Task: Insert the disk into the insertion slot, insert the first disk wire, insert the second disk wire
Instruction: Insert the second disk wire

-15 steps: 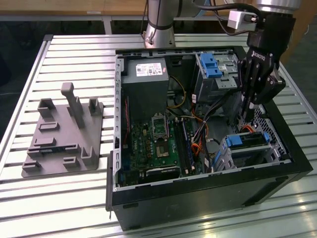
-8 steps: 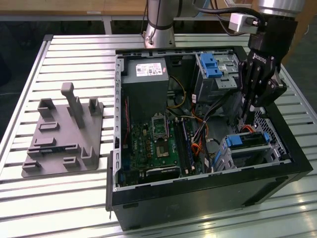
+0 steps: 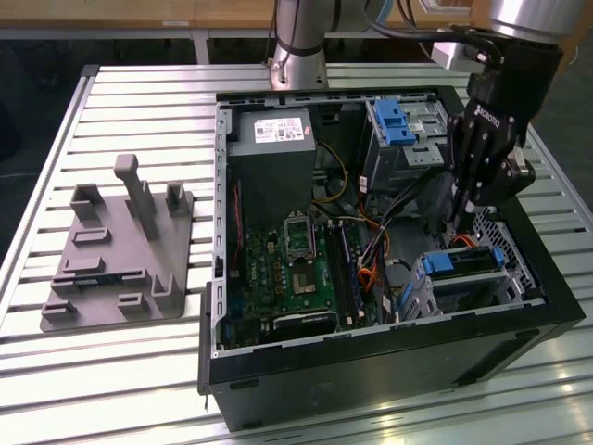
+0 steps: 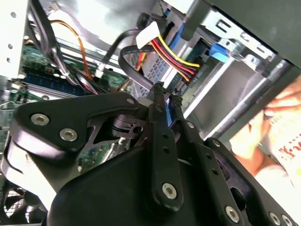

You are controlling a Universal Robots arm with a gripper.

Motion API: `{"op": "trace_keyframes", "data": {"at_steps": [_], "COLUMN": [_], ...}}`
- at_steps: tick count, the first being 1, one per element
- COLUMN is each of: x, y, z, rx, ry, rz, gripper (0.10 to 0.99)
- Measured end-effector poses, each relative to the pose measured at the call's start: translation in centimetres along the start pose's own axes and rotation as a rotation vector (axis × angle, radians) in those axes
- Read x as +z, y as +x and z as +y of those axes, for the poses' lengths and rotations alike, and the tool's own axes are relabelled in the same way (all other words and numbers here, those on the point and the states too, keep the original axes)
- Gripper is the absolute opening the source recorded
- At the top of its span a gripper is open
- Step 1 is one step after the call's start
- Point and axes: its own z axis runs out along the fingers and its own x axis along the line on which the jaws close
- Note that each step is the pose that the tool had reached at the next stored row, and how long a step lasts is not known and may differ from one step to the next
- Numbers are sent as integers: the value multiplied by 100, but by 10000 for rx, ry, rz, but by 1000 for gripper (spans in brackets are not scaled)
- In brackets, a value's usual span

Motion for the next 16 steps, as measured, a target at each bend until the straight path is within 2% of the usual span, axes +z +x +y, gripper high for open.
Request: {"op": "trace_keyframes", "data": {"at_steps": [4,6,9,16], "x": [15,24,38,42], "y": [52,83,134,223], "z": [-1,-3,-7,-44], "rx": [-36,-48,-59,-78], "ry": [-3,-3,-4,-20], "rz": [-494,-655,-792,-1021], "gripper": [196,196,196,196]}}
